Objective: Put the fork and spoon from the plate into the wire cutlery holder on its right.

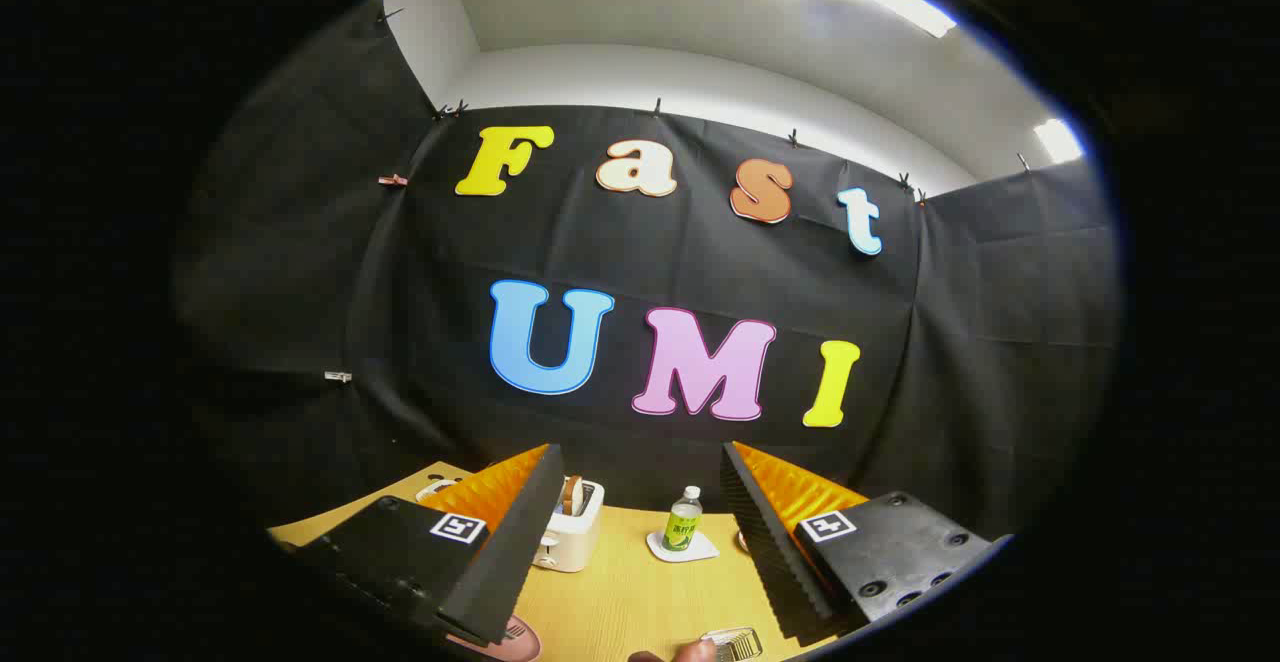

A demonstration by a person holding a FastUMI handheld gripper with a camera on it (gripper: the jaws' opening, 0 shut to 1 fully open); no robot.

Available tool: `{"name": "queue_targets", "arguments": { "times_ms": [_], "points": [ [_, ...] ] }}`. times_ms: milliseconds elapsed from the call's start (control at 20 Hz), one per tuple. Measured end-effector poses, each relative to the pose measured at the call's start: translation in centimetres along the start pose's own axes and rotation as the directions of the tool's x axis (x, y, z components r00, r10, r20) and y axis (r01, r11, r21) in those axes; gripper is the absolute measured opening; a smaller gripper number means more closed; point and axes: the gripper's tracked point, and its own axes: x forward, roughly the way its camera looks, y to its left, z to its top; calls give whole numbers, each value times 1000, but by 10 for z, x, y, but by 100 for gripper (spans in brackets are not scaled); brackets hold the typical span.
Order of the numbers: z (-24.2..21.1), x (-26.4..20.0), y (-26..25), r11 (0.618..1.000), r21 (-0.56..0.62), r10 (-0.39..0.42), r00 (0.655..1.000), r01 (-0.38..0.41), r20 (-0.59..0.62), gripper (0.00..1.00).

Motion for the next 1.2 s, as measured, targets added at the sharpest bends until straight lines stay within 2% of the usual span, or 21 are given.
{"name": "queue_targets", "arguments": {
  "times_ms": [700,800,900,1050,1150,1200],
  "points": [
    [2,-8,0,1000,8,7,1000,-7,-6,97],
    [-4,-9,5,999,24,22,999,-21,-32,97],
    [-20,-11,15,998,36,57,992,-53,-108,97],
    [-52,-15,34,991,72,127,958,-112,-257,98],
    [-83,-20,54,977,140,201,903,-158,-381,98],
    [-101,-26,68,965,190,247,856,-178,-453,98]
  ]
}}
